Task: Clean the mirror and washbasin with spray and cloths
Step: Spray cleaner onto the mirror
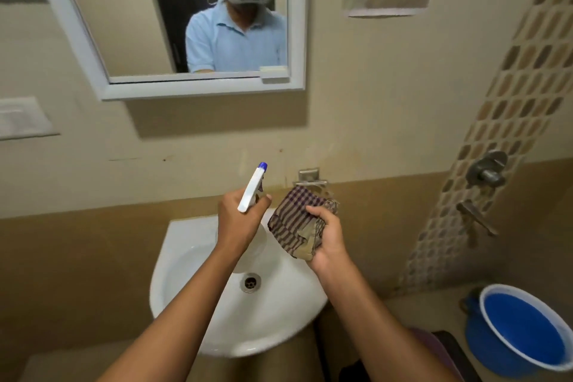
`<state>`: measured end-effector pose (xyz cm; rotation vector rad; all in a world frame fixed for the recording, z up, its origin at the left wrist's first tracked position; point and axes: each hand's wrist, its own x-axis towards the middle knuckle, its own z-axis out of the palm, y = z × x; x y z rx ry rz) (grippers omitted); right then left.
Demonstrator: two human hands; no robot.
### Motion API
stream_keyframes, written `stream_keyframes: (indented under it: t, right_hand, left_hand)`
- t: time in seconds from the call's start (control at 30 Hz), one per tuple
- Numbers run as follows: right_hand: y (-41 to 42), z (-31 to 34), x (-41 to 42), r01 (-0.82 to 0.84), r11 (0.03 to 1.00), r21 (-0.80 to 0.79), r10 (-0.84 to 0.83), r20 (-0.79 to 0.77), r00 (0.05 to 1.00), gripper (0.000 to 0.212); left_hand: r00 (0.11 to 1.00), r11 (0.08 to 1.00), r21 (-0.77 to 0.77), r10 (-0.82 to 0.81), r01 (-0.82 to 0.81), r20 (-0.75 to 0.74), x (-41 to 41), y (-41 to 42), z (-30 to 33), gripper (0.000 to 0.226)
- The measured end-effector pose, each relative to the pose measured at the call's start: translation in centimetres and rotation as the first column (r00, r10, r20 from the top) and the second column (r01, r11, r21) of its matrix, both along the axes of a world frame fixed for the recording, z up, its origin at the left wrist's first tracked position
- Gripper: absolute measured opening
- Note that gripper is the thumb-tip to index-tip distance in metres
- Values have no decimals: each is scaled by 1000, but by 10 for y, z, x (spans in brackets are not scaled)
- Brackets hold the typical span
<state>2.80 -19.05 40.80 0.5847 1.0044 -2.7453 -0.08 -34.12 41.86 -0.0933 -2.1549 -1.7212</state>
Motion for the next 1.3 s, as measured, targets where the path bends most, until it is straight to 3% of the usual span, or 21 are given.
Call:
stream_keyframes:
  t: [0.17, 0.3, 0.4, 0.53, 0.83, 0.97, 1.1, 1.3]
  right_hand:
    - [-64, 6, -14, -5, 1000, 8, 5, 30, 1000, 23]
    - [-100, 14, -20, -61, 998, 7, 61, -7, 998, 22]
    - [-123, 30, -23, -78, 997, -1, 78, -82, 994, 32]
    - [-143, 56, -32, -76, 995, 66, 85, -142, 986, 44]
    - [-142, 134, -50, -112, 993, 37, 118, -372, 921, 26]
    - [-139, 168, -60, -115, 989, 88, 143, -458, 878, 39]
    - [-127, 197, -72, -89, 996, 25, 90, -472, 877, 31]
    - [-117, 235, -87, -45, 999, -29, 22, -549, 835, 30]
  left_hand:
    - [998, 998, 19, 60, -60, 0, -3, -67, 6, 38]
    - [995, 996, 39, 86, -84, -51, -2, -107, 24, 52]
    - [992, 995, 31, 94, -92, -84, -4, -127, 37, 57]
    - [980, 989, 46, 147, -142, -137, -4, -144, 63, 42]
    - [932, 983, 5, 174, -182, -318, 3, -144, 138, 6]
    - [915, 978, 21, 200, -206, -350, 2, -133, 165, 11]
    - [897, 971, -8, 219, -240, -383, 3, -119, 185, 5]
    - [879, 950, -60, 259, -308, -401, -2, -107, 203, 12]
